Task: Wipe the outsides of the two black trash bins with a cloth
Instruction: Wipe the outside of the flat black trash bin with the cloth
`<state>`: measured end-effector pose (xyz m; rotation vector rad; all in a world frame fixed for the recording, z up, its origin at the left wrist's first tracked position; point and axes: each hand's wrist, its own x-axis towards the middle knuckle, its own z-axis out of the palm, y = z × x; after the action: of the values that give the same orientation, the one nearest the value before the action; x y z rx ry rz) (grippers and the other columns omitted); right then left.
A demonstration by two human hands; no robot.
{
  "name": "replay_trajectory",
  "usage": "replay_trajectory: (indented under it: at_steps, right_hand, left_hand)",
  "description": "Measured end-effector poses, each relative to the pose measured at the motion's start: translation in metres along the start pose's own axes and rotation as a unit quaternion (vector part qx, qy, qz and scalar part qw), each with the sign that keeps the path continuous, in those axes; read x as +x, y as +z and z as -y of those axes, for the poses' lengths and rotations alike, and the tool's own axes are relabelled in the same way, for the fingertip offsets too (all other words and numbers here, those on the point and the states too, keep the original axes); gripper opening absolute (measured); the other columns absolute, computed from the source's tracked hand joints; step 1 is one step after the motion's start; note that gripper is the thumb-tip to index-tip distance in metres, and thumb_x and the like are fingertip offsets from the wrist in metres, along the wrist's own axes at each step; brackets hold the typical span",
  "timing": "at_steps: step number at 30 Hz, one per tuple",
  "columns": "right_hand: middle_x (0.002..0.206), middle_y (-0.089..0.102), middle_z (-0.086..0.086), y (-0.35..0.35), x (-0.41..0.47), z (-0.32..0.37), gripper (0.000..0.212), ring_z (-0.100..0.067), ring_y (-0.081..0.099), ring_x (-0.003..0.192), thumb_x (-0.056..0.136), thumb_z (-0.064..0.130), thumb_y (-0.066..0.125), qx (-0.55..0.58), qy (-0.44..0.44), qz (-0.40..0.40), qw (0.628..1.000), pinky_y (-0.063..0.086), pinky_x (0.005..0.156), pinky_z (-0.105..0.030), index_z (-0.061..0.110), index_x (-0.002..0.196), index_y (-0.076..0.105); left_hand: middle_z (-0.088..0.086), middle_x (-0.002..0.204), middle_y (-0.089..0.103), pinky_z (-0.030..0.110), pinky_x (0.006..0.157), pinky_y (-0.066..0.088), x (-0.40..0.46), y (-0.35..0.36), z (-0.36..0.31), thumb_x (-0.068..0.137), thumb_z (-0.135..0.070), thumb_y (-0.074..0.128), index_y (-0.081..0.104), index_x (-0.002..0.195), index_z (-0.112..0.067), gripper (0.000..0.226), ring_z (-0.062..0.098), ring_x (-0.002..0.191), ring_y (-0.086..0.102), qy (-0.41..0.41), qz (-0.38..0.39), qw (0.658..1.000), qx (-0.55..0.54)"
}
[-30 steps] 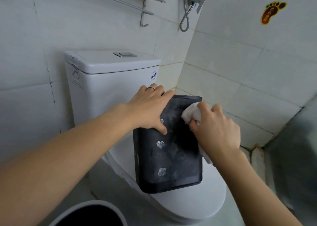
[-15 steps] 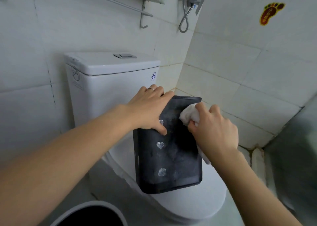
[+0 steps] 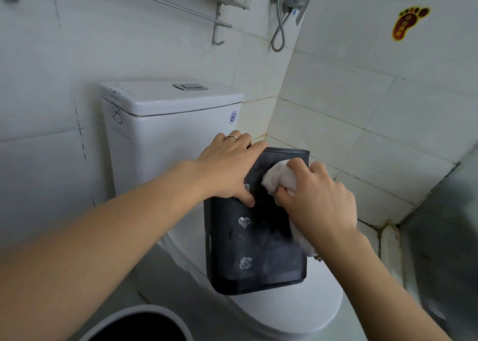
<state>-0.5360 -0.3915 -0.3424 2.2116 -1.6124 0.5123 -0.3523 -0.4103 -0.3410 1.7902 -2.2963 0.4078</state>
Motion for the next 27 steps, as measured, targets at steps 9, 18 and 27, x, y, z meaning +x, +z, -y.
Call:
replay_trajectory:
  at_steps: [9,18,27]
  right_hand:
    - [0.091,0.038,0.0,-0.002,0.028,0.022,0.023,-0.031,0.039,0.063,0.093,0.034,0.045,0.015,0.018,-0.021,0.999,0.026,0.052,-0.031,0.023,0.113,0.047]
    - [0.094,0.044,0.004,0.007,-0.006,0.005,0.032,-0.026,0.043,0.067,0.091,0.048,0.047,0.035,0.006,0.03,0.999,0.035,0.057,-0.031,0.033,0.119,0.047]
    - [0.113,0.054,-0.001,0.01,0.026,0.012,0.041,-0.039,0.062,0.088,0.089,0.044,0.05,0.087,0.033,-0.019,0.996,0.034,0.062,-0.034,0.029,0.127,0.046]
  left_hand:
    - [0.0,0.113,0.044,0.034,0.082,0.027,0.0,-0.001,0.0,0.052,-0.071,0.08,0.037,0.135,-0.024,0.105,0.023,0.11,0.041,-0.006,0.003,1.0,-0.016]
    - [-0.001,0.117,0.046,0.035,0.083,0.03,0.002,0.002,0.004,0.048,-0.072,0.079,0.035,0.137,-0.023,0.111,0.023,0.11,0.041,-0.001,0.003,1.0,-0.011]
    - [-0.001,0.115,0.046,0.037,0.09,0.035,0.0,0.002,0.005,0.048,-0.072,0.079,0.035,0.139,-0.027,0.111,0.024,0.112,0.042,-0.008,0.001,1.0,-0.024]
